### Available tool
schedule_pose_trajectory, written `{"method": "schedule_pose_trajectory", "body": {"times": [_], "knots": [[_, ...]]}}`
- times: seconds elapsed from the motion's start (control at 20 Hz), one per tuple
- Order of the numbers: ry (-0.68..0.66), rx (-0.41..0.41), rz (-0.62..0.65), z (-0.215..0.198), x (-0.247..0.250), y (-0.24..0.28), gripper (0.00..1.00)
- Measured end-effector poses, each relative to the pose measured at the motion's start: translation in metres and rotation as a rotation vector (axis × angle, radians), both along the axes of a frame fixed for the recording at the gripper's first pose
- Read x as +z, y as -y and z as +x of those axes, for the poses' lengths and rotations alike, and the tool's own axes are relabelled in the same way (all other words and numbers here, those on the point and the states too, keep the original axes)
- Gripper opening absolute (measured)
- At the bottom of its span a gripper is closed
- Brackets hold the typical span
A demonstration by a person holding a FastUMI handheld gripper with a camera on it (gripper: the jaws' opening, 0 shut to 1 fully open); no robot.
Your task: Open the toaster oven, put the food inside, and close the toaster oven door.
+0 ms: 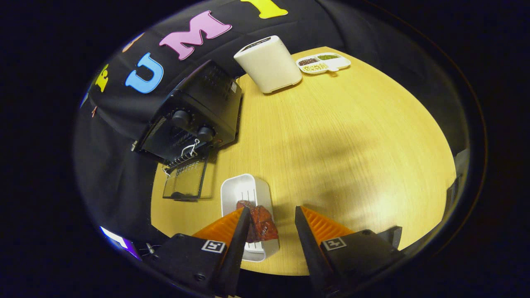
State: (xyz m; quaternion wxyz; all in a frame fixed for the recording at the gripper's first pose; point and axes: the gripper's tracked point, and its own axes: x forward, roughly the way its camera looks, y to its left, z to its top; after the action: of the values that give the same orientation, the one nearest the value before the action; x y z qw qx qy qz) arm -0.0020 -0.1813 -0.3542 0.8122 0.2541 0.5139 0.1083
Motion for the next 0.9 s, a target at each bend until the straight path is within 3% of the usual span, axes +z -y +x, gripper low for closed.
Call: {"method": "schedule_pose_trajectory", "body": {"times": [0.2,0.3,0.45,0.75,0.9], "knots": [[-0.049,0.067,0.040,-0.009,-0.002,-0.012,0.39],[-0.080,0.087,0.060,-0.013,-0.001,-0.014,0.37],[-0.089,0.065,0.111,-0.012,0.004,-0.022,0.21],[-0.059,0.117,0.104,-0.018,0.012,-0.018,0.15],[-0.046,0.093,0.086,-0.019,0.025,-0.011,0.15]]}}
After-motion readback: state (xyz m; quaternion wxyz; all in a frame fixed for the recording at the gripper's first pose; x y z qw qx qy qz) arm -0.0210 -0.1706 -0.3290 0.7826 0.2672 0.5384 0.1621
